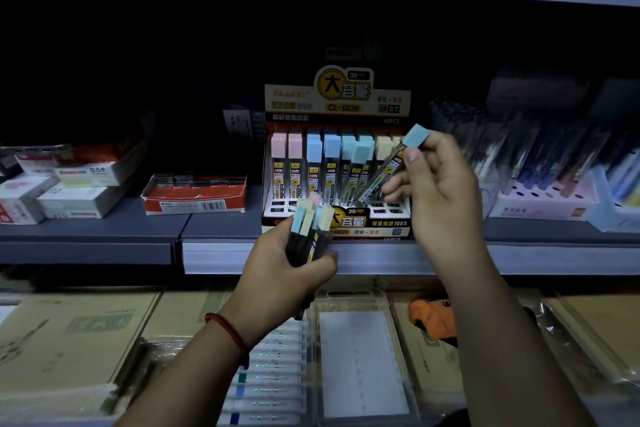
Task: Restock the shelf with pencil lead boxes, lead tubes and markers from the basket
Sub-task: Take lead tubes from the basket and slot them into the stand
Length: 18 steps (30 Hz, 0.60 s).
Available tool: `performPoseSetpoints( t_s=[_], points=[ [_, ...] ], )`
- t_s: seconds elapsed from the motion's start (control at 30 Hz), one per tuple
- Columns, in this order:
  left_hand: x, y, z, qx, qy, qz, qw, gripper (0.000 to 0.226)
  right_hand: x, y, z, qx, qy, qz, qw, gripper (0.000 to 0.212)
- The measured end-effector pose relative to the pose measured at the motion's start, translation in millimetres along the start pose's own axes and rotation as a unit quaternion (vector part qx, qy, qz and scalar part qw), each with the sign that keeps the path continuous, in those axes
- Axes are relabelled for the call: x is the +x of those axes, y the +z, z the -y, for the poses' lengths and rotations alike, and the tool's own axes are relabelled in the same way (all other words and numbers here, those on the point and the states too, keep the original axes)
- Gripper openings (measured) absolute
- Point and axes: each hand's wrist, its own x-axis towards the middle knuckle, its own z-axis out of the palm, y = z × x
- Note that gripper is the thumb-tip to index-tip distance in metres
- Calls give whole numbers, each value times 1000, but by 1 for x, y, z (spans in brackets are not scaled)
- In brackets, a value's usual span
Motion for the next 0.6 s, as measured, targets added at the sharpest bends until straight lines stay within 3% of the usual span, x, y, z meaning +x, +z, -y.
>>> performPoseSetpoints(
  t_s=[0.3,0.6],
  points=[
    [0,0,1,0,3,-2,1000,13,1,2,6,-77,-48,67,994,21],
    [-1,-2,0,12,0,2,1000,15,2,1,-1,-107,-20,99,989,15]
  ],
)
